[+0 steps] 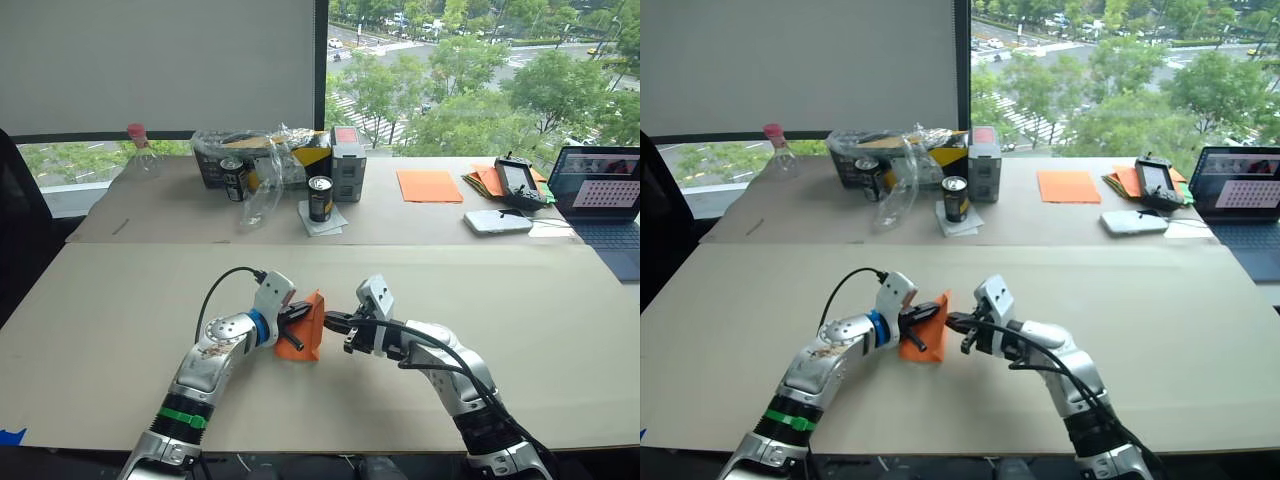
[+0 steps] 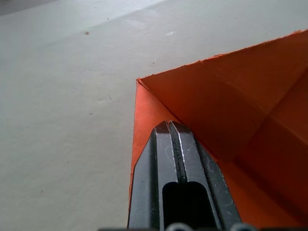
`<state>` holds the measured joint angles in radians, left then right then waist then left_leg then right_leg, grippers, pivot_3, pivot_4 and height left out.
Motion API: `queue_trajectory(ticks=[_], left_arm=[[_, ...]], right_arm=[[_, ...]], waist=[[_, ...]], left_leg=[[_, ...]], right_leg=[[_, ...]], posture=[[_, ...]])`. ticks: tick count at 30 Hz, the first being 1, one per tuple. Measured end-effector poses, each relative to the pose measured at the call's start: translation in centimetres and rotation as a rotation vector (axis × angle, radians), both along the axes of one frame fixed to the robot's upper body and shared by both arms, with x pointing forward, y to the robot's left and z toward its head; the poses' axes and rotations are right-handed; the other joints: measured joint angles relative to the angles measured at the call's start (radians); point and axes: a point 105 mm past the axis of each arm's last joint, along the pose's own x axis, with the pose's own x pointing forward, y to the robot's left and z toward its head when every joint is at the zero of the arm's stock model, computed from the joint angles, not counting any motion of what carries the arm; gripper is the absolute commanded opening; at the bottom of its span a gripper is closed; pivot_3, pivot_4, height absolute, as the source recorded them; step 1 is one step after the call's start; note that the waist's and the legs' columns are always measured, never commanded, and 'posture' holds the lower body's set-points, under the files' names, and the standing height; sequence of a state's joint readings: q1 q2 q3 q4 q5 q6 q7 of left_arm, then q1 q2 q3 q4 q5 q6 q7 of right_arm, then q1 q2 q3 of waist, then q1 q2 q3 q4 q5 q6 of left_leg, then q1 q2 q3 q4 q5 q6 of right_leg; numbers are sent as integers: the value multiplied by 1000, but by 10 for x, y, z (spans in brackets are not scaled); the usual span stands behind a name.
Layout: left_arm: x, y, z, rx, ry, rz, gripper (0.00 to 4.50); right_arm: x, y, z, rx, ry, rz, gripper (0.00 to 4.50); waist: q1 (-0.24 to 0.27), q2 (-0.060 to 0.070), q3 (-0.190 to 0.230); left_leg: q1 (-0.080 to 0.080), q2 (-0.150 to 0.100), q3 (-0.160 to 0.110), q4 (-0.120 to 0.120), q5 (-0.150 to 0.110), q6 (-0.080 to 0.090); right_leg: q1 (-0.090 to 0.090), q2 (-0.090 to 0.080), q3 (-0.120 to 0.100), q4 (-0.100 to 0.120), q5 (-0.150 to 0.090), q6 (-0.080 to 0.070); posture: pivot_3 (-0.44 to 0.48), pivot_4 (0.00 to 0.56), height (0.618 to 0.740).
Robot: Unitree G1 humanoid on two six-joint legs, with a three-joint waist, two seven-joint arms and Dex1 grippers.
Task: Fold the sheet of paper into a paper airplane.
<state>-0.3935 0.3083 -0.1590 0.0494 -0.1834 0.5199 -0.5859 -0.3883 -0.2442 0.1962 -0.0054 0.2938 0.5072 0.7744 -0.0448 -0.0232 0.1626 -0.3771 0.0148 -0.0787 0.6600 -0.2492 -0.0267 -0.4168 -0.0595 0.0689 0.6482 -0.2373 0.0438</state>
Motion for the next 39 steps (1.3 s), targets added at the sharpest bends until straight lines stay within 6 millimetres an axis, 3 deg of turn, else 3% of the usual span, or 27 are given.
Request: queue_trajectory(ticks=[4, 8, 10, 19, 28, 34, 39], left_arm=[[-1, 6, 0, 17, -2, 32, 21], [-2, 34, -1, 48, -9, 110, 21], [-5, 38, 0, 36, -12, 130, 21], [-13, 10, -4, -97, 36, 133, 21], [-12, 8, -4, -99, 38, 129, 21], [-13, 23, -3, -63, 30, 135, 21], [-13, 49, 1, -54, 30, 189, 21]], right_arm=[[9, 6, 4, 3, -18, 6, 0], [14, 18, 6, 12, -33, 41, 0], [16, 22, 7, 12, -36, 56, 0], [25, 26, 3, -14, -39, 69, 0], [30, 22, -7, -63, -38, 44, 0], [37, 26, -14, -143, -67, 43, 0], [39, 26, -15, -172, -91, 45, 0]], waist=[[-7, 0, 0], [-21, 0, 0], [-21, 0, 0], [3, 0, 0], [7, 0, 0], [-4, 1, 0], [-9, 1, 0]], left_leg=[[1, 1, 0, 0, 0, 0], [2, 1, 0, -1, 0, 0], [1, 1, 0, -1, 0, 0], [-1, 0, 0, 0, 0, 0], [0, 0, 0, 0, 0, 0], [1, 0, 0, 0, 0, 0], [1, 1, 0, -1, 0, 0]], right_leg=[[0, 0, 0, 1, 0, 0], [-1, 1, 0, 2, 0, 0], [-1, 1, 0, 1, 0, 0], [-1, -1, 0, 1, 0, 0], [-1, -1, 0, 1, 0, 0], [-1, 0, 0, 1, 0, 0], [-1, 0, 0, 1, 0, 0]], posture=[[0, 150, 730], [0, 150, 730], [0, 150, 730], [0, 150, 730], [0, 150, 730], [0, 150, 730], [0, 150, 730]])
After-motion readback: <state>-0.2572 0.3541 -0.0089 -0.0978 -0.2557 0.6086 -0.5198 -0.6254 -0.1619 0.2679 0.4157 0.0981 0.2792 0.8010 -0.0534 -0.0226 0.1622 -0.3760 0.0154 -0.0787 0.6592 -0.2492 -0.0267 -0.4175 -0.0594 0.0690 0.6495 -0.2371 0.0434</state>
